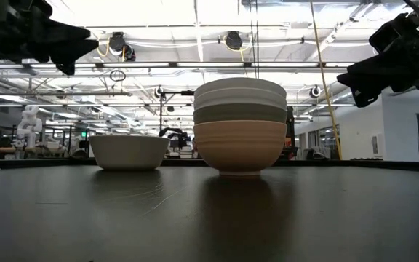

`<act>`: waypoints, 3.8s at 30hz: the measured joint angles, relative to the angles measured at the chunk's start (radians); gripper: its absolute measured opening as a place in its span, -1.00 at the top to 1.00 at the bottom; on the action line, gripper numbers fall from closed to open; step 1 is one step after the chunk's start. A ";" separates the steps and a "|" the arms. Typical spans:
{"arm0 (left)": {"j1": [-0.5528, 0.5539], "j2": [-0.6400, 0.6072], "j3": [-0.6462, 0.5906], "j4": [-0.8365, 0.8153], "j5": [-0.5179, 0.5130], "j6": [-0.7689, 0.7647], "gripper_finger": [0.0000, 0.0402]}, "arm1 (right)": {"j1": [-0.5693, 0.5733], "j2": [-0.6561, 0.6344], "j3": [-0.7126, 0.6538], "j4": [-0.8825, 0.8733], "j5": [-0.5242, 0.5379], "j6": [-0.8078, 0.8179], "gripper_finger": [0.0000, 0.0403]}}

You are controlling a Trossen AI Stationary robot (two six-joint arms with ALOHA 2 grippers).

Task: Nest bowls inside each other
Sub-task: Stack the gray bowl on top of the white bowl

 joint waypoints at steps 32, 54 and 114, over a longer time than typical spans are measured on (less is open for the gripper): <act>0.142 0.783 0.605 -0.503 -0.150 -0.063 0.21 | 0.000 0.003 -0.001 -0.015 0.000 0.022 0.43; 0.272 0.972 0.643 -0.698 0.093 -0.024 0.21 | 0.000 0.011 -0.001 -0.017 0.000 0.026 0.43; 0.227 1.384 0.812 -0.884 0.055 0.149 0.21 | 0.000 0.076 -0.001 -0.018 0.005 0.045 0.43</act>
